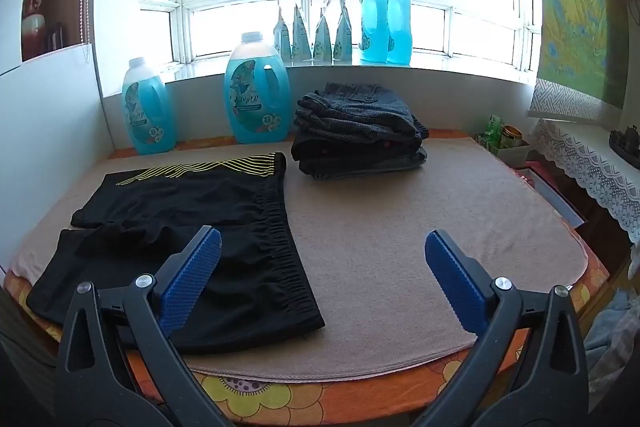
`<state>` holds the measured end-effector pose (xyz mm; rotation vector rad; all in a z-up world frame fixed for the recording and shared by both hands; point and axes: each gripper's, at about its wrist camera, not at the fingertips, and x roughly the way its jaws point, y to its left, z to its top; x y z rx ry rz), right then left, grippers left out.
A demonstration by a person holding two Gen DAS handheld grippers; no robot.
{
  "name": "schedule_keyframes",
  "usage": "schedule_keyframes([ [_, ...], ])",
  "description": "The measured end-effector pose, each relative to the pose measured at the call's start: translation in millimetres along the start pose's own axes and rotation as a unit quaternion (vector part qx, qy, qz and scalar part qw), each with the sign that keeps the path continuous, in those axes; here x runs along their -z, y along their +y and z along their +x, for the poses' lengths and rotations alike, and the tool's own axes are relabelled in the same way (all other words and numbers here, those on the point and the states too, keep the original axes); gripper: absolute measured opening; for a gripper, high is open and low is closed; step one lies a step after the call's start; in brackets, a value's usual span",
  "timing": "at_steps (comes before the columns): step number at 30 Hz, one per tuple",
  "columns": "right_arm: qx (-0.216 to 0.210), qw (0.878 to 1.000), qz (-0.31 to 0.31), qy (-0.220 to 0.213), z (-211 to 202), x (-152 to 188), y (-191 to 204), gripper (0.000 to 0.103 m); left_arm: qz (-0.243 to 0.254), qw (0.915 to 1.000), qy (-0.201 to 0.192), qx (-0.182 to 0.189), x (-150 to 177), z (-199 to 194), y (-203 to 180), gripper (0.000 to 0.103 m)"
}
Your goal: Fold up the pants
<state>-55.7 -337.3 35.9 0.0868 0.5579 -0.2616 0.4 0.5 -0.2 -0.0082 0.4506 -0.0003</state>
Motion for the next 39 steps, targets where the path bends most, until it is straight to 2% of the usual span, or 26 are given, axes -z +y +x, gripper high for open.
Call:
schedule_keyframes([
  [11,-0.003,1.0,-0.009,-0.013,-12,-1,7,0.103,0.006,1.0,-0.005,-0.001,1,-2,-1,0.103],
  [39,-0.012,1.0,-0.003,-0.011,-5,1,9,0.103,0.01,0.9999,-0.002,0.003,0,1,-9,0.103],
])
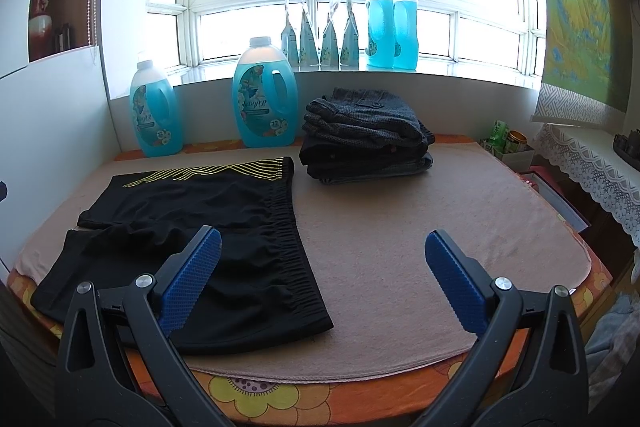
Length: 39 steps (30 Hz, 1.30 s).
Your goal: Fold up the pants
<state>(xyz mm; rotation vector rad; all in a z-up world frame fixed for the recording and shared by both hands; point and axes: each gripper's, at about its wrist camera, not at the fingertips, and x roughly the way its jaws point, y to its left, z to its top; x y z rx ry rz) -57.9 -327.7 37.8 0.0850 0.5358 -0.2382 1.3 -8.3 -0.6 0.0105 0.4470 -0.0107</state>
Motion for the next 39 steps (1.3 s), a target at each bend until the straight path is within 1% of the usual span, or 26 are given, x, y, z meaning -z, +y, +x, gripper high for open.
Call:
schedule_keyframes([
  [39,-0.009,1.0,0.002,0.003,-0.1,5.2,2.7,0.103,0.006,1.0,0.003,0.0,3.3,1.8,-3.0,0.103],
])
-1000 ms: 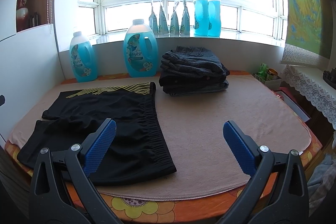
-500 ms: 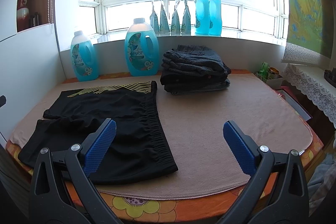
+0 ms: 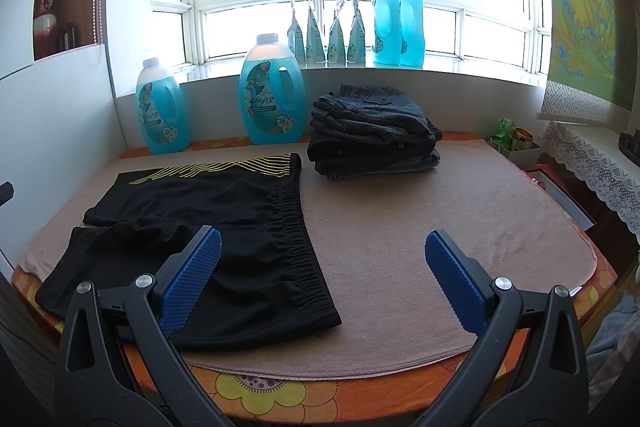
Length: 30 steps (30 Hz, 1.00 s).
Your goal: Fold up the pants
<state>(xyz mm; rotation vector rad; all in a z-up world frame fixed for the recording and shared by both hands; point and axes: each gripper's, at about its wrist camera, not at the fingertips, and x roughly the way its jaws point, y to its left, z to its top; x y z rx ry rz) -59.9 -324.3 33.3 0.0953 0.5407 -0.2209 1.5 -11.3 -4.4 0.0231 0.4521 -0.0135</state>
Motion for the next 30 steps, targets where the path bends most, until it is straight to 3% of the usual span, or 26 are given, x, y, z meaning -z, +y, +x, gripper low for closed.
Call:
schedule_keyframes([
  [17,-0.005,1.0,-0.004,-0.001,1,1,3,0.103,0.011,0.9999,0.001,0.004,4,0,0,0.103],
  [24,-0.009,0.999,-0.04,-0.002,4,3,6,0.103,0.035,0.9994,0.003,-0.005,12,5,6,0.103],
  [30,-0.067,0.995,-0.077,-0.011,12,9,3,0.103,0.061,0.9973,0.019,0.036,29,13,18,0.095],
])
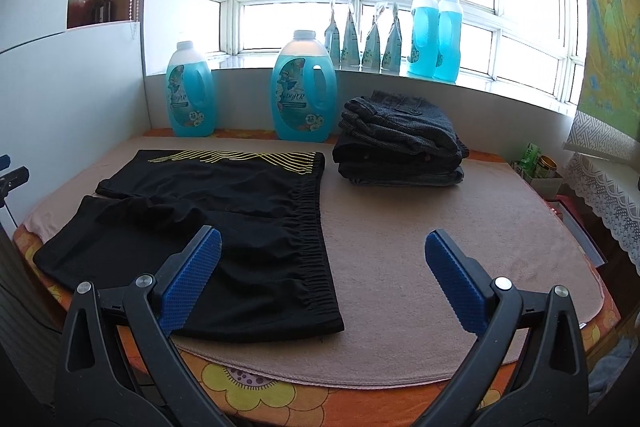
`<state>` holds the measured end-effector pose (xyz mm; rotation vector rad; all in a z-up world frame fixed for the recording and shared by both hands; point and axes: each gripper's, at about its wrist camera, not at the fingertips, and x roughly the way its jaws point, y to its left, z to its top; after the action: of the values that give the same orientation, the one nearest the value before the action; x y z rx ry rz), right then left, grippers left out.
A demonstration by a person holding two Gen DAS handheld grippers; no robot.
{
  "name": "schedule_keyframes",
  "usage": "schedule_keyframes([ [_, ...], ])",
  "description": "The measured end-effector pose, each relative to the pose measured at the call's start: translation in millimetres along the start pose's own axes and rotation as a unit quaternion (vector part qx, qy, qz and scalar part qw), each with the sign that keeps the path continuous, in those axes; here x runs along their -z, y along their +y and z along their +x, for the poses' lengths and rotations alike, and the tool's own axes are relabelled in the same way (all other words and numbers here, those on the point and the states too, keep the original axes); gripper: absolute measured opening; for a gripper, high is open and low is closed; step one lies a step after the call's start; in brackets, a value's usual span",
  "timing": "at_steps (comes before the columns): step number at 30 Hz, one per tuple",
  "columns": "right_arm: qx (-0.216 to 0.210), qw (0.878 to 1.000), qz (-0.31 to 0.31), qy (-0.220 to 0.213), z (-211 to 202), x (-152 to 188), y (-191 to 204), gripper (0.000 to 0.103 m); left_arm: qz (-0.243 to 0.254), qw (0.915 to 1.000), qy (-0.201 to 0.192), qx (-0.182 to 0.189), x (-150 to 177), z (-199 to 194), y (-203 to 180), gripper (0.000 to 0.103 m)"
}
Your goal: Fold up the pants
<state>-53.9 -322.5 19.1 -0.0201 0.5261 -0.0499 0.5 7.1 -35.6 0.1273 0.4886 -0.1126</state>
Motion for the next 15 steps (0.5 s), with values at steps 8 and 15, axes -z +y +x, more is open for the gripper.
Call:
schedule_keyframes([
  [8,-0.052,0.989,-0.123,0.069,30,20,21,0.099,0.053,0.993,0.095,0.045,35,16,11,0.062],
  [15,-0.112,0.96,-0.21,0.145,52,47,45,0.081,0.092,0.9802,0.154,0.084,60,15,10,0.043],
])
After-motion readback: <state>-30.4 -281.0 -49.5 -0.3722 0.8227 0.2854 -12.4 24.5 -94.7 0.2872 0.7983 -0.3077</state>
